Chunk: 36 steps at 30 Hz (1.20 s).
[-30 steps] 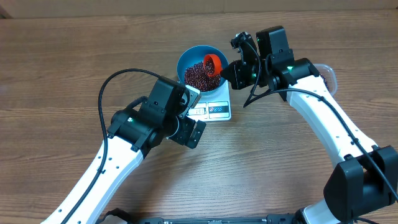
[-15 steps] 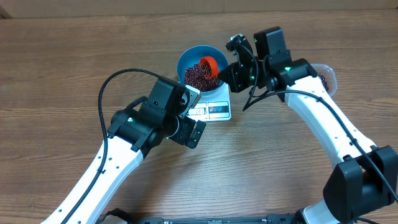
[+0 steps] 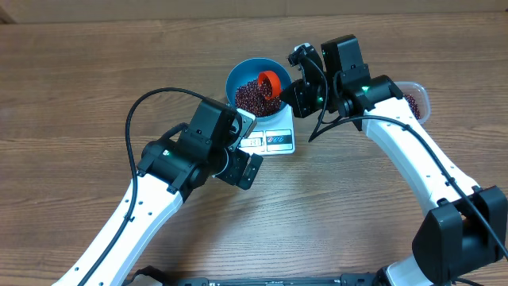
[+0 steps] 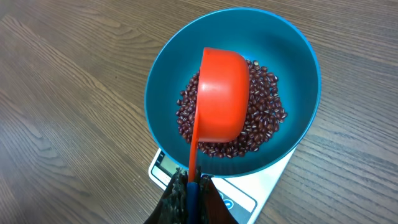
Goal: Scoop item into bowl and weigh 150g on scale
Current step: 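Tilt the scoop over the bowl to pour beans in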
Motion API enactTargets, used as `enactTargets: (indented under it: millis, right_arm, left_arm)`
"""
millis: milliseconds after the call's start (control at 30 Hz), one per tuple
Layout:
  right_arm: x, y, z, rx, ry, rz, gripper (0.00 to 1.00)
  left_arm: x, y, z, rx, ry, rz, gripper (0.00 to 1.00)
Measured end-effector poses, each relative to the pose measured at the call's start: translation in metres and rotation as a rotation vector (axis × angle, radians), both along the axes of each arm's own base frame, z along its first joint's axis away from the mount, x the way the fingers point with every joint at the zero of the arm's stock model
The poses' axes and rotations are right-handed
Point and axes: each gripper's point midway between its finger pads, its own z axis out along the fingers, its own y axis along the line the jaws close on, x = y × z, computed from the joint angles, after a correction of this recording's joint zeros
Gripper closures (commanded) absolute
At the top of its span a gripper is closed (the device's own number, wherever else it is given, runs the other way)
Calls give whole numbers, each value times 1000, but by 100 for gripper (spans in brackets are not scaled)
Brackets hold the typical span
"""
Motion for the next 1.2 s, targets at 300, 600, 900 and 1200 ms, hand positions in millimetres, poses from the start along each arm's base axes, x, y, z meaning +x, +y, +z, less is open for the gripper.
enactTargets:
  millis: [300, 600, 900, 1200]
  right_arm:
    - [1, 0, 0, 5, 7, -15, 96]
    - [3, -1, 1, 10, 10, -38, 96]
    - [4, -2, 0, 8, 15, -54, 96]
    - [-7, 5, 0, 14, 7, 54, 96]
  left_arm:
    - [0, 0, 0, 0, 0, 0, 0]
    - [0, 0, 0, 0, 0, 0, 0]
    - [0, 0, 0, 0, 0, 0, 0]
    - [0, 0, 0, 0, 0, 0, 0]
